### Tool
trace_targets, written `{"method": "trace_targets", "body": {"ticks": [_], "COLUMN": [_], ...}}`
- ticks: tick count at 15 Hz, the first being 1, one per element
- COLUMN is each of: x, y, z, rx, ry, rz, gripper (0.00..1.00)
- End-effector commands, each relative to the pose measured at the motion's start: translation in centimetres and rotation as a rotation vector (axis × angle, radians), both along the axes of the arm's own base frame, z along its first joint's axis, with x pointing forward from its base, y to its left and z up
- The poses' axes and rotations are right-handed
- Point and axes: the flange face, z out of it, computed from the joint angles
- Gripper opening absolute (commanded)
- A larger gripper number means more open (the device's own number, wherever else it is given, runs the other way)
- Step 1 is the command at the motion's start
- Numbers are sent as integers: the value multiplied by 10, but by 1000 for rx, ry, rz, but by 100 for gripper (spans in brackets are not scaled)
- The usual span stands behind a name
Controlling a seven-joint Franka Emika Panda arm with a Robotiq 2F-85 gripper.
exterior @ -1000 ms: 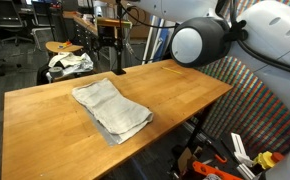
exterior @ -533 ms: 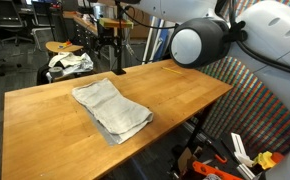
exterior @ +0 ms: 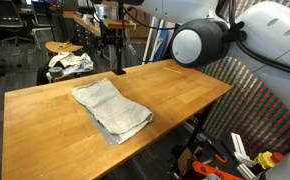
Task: Fold the white towel in half
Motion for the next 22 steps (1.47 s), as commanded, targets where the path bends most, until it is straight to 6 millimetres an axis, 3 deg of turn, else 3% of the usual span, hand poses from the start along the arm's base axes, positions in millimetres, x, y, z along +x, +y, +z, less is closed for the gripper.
{"method": "trace_targets", "body": {"ticks": [1,8,11,16,22], "x": [0,29,38,49,50], "y": [0,54,59,27,-22], "z": [1,-9,-12,-25,-15], "rx": [0,31,-42,-166,-120], "ry": [0,-290,-417,-482,-417], "rz": [1,-300,-313,-269,-183], "gripper": [100,100,100,100,100]}}
